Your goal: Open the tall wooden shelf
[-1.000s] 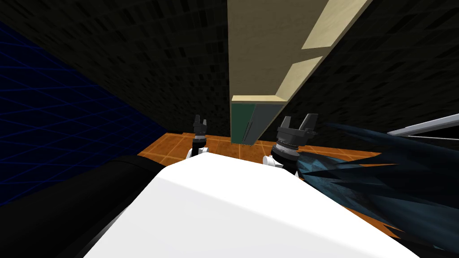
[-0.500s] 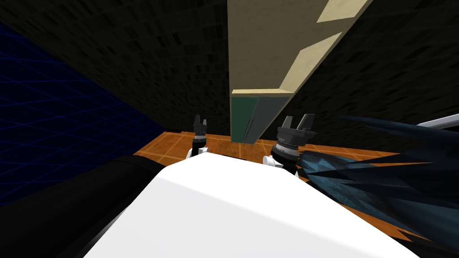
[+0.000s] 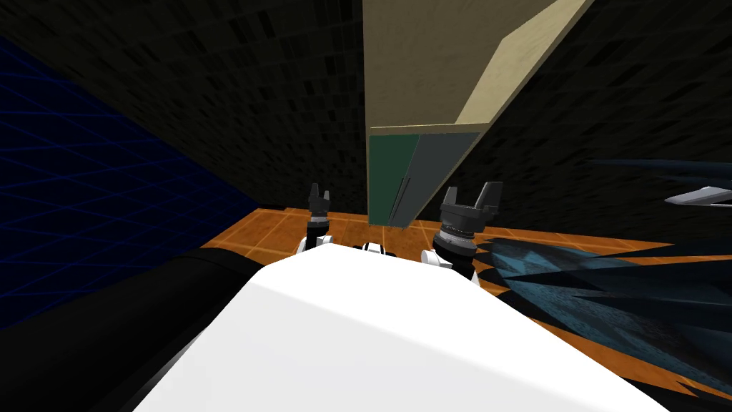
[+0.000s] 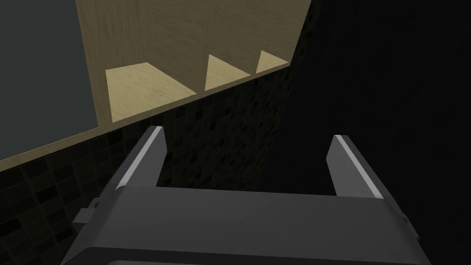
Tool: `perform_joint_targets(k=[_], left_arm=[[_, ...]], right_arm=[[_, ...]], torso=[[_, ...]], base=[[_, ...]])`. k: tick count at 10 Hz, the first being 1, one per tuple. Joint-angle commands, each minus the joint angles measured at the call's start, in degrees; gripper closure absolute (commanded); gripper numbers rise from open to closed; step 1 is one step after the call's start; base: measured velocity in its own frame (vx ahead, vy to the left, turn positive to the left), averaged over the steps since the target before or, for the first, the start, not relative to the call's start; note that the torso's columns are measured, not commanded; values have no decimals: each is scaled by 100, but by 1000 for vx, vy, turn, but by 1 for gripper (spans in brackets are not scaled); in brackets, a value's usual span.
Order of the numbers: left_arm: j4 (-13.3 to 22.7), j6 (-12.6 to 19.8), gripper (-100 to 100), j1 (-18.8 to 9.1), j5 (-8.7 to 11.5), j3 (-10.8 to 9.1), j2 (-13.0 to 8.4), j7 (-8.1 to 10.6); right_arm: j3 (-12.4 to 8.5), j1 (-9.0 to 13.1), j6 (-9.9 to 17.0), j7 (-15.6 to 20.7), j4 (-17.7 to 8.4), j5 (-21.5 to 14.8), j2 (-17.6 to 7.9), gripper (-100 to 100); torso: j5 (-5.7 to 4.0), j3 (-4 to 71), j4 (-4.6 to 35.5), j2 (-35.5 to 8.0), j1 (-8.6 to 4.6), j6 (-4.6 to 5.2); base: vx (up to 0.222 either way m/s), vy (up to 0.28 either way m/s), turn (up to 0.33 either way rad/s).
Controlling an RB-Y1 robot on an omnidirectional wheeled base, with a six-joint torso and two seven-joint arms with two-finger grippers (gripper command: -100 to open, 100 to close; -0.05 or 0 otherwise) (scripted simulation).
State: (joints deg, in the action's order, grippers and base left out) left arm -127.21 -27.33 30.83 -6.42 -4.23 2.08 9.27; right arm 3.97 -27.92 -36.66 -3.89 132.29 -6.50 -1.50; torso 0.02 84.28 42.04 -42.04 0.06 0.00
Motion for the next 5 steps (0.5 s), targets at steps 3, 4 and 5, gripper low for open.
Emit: perform_joint_targets(k=[3,4,5], left_arm=[[0,0,0,0,0,0,0,0],[0,0,0,0,0,0,0,0],[0,0,0,1,0,0,0,0]], right_arm=[[-114,101,122,218,-243,-353,-810,-100],[-149,130,158,283,-313,-460,-954,-100],[-186,162,197,352,-388,-574,-1085,-100]], torso=[[0,32,22,-18,-1,0],[0,31,23,-21,-1,0],[0,30,24,-23,0,0]], base=[[46,57,-30],[57,81,-44],[65,90,-47]])
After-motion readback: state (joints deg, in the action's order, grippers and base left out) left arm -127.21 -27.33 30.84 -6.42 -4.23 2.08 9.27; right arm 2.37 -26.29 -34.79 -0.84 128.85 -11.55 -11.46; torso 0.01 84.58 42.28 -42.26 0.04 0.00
